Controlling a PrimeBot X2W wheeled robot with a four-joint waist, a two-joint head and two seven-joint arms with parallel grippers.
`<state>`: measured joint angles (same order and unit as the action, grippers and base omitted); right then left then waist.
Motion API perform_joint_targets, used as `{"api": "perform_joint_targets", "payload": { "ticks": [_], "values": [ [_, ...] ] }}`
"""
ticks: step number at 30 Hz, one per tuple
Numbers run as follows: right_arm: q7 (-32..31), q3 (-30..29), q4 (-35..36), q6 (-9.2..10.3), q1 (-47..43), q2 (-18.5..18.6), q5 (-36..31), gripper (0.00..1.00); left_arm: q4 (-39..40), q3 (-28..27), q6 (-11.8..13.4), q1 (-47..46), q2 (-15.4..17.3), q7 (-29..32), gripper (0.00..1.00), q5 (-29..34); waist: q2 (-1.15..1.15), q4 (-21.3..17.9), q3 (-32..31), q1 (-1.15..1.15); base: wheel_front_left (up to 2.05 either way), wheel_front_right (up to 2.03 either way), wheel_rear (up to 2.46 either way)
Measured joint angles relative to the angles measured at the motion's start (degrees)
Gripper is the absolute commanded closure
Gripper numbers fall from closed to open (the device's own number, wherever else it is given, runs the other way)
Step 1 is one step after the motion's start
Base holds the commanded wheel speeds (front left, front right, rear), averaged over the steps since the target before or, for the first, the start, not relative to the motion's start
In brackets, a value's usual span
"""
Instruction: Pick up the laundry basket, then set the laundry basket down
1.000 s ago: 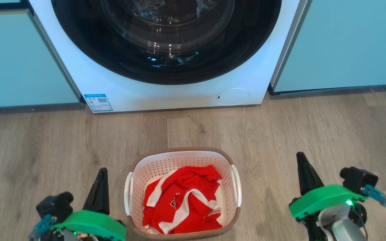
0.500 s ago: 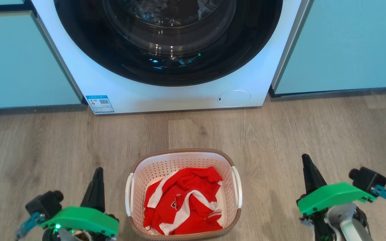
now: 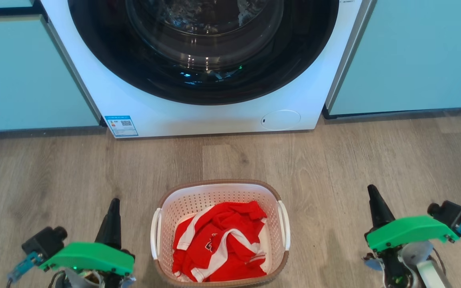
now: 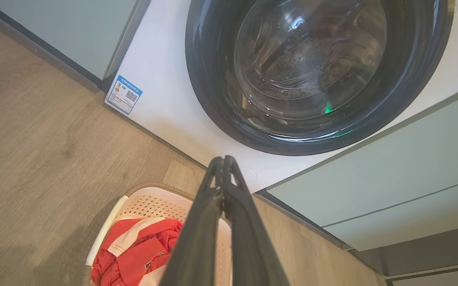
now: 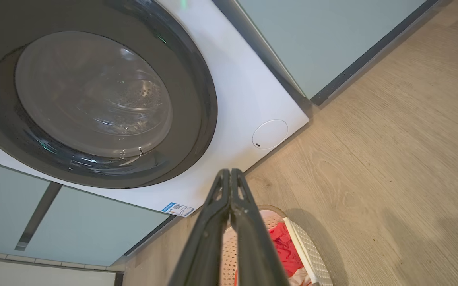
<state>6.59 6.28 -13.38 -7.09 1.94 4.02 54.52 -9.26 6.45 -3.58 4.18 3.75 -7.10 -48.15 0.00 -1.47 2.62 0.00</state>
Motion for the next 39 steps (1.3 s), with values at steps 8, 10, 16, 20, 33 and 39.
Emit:
{"api": "perform_joint_targets", "payload": {
  "ticks": [8,10,16,20,33,39],
  "values": [
    [-1.0,-1.2,-0.3,0.0,0.0,0.0,4.6,1.0,-0.8,-1.4,-0.5,-1.0,0.1,1.3,1.0,-5.4,0.0,0.2,-0.3,0.0,0.0,0.0,0.0],
    [-1.4,-1.5,-0.4,0.0,0.0,0.0,5.7,1.0,-1.0,-1.5,-0.5,-1.0,0.1,1.6,1.0,-6.7,0.0,0.2,-0.4,0.0,0.0,0.0,0.0],
    [-2.1,-2.5,-0.5,0.0,0.1,0.0,9.2,1.0,-1.3,-1.7,-1.0,-1.4,0.1,2.6,1.0,-10.7,0.0,0.3,-0.6,0.0,0.0,0.0,0.0],
    [-2.9,-3.1,-0.6,0.0,0.1,0.0,11.4,1.0,-1.6,-2.0,-1.0,-2.4,0.1,3.2,1.0,-13.4,0.0,0.4,-0.7,0.0,0.0,0.0,0.0],
    [-5.0,-5.3,-1.0,0.0,0.1,0.0,19.3,1.0,-3.0,-3.7,-1.8,-3.4,0.2,5.5,1.0,-22.6,0.0,0.7,-1.2,0.0,0.0,0.0,0.0],
    [-6.1,-6.4,-1.2,0.0,0.2,0.0,22.7,1.0,-3.5,-4.8,-2.0,-3.7,0.1,6.5,1.0,-26.6,0.0,0.9,-1.4,0.0,0.0,0.0,0.0]
  ]
}}
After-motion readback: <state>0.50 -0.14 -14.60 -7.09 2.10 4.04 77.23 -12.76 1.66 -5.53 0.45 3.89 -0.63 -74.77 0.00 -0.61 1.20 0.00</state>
